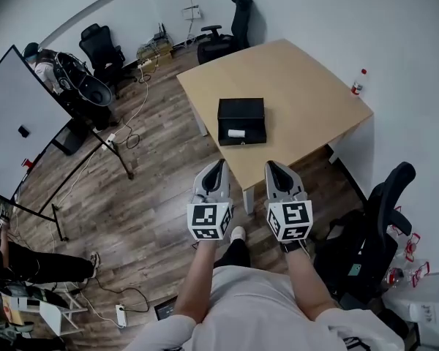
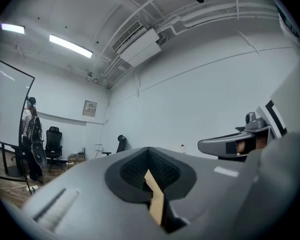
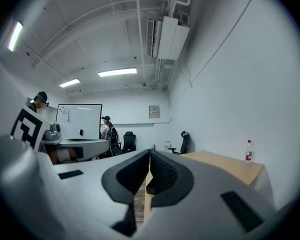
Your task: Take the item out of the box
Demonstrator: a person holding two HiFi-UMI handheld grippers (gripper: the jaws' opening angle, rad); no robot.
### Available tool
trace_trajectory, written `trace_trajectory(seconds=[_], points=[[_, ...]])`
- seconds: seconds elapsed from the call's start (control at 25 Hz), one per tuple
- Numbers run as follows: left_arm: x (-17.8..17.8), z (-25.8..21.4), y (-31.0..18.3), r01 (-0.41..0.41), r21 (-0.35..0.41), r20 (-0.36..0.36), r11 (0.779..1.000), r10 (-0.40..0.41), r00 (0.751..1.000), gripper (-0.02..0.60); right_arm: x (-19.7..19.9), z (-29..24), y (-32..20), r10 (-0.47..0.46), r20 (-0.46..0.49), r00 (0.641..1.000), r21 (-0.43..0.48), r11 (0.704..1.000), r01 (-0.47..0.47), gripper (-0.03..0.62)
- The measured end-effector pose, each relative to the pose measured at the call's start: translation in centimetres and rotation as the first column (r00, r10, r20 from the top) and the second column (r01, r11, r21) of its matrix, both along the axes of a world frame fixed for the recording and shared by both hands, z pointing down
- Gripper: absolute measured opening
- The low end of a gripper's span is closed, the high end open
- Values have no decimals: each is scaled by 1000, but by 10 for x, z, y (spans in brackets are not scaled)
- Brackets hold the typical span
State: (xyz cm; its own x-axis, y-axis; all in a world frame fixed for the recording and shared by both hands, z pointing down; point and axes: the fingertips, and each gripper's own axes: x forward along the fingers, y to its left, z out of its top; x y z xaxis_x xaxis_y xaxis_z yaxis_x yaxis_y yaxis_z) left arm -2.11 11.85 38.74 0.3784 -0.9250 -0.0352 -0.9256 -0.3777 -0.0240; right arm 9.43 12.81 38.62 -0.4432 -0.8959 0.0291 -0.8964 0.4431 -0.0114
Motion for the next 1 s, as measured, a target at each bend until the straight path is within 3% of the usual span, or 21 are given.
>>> trace_trajectory(seconds=[0.28,0.6,1.0], points=[[-18,-4,-77,-20,-3,-31,1000,20,999,8,-21,-10,-70,15,-33,999,19,1000,-14,14],[-39,13,-148,-45,-48,-52,998,43,998,8,-43,3,-131,29,-70,997,-19,999,-31,14],[-43,36,-210,-108,-58,-32,992,106,994,8,-50,23,-196,77,-112,991,-38,996,-82,14]])
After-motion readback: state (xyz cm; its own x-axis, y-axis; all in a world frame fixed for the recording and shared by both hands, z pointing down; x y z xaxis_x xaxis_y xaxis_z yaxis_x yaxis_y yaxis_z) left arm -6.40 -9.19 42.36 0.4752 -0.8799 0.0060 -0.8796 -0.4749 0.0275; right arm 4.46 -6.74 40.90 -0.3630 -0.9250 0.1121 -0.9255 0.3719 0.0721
